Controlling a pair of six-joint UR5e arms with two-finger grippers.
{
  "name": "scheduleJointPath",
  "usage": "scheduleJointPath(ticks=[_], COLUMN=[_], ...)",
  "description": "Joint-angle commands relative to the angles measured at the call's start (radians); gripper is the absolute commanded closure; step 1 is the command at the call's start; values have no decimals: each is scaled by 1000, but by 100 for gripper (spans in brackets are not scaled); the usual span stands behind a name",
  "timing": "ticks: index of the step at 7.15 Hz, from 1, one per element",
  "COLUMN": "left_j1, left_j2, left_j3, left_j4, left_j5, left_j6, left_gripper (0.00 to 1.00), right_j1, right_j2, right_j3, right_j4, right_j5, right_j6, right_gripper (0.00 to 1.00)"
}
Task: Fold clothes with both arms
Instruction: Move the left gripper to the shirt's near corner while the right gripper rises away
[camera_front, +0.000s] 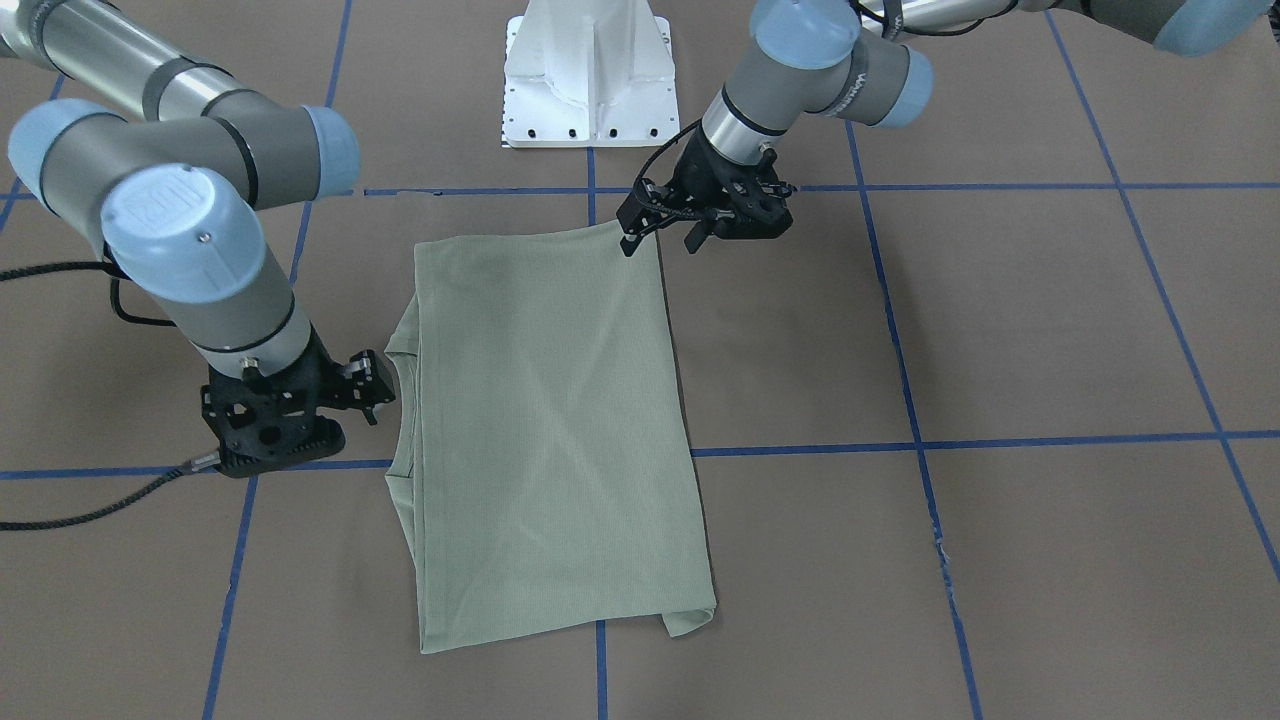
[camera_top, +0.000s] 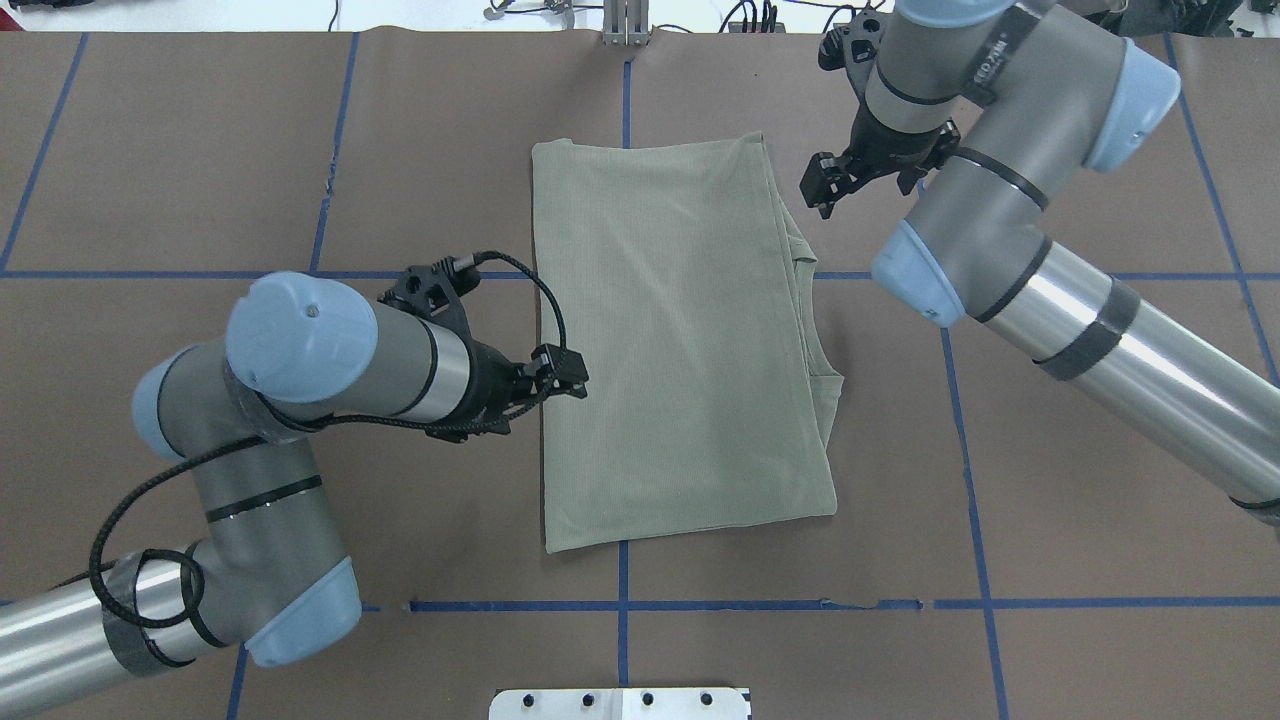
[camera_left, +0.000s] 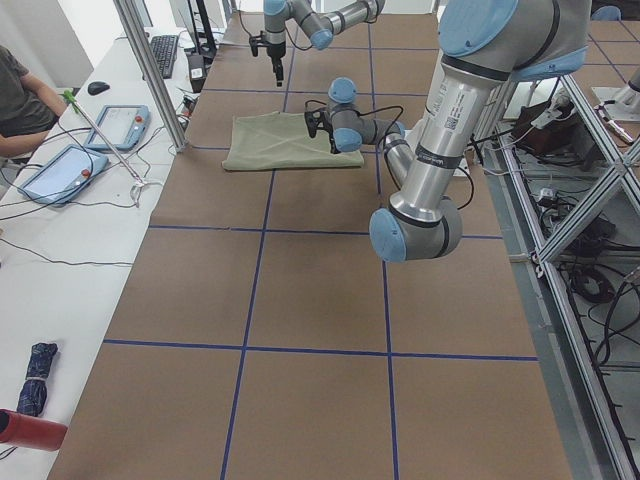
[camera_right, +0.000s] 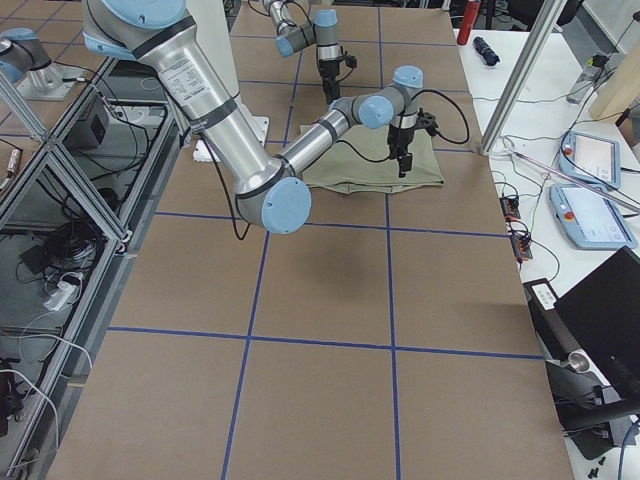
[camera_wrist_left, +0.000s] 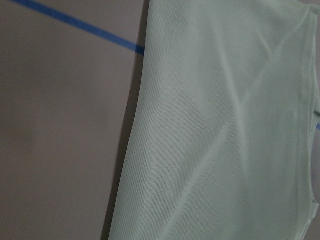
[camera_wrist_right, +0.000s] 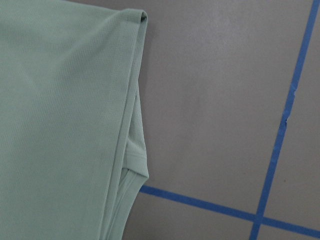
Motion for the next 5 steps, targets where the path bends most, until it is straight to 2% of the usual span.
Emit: scheduleJointPath(ticks=[1,2,5], left_j1=[134,175,173], left_j2=[2,-3,-9], left_j3=[10,17,73], left_j4=[8,49,54], left_j5=[72,108,155], left_j6=[-152,-189,-188], left_gripper=[0,1,4], right_j1=[2,2,-2], right_j2=[-140,-143,-143], right_j3=[190,205,202], right_j4=[-9,-9,-11], right_j5=[71,85,88], right_j6=[75,87,88], right_gripper=[0,0,0])
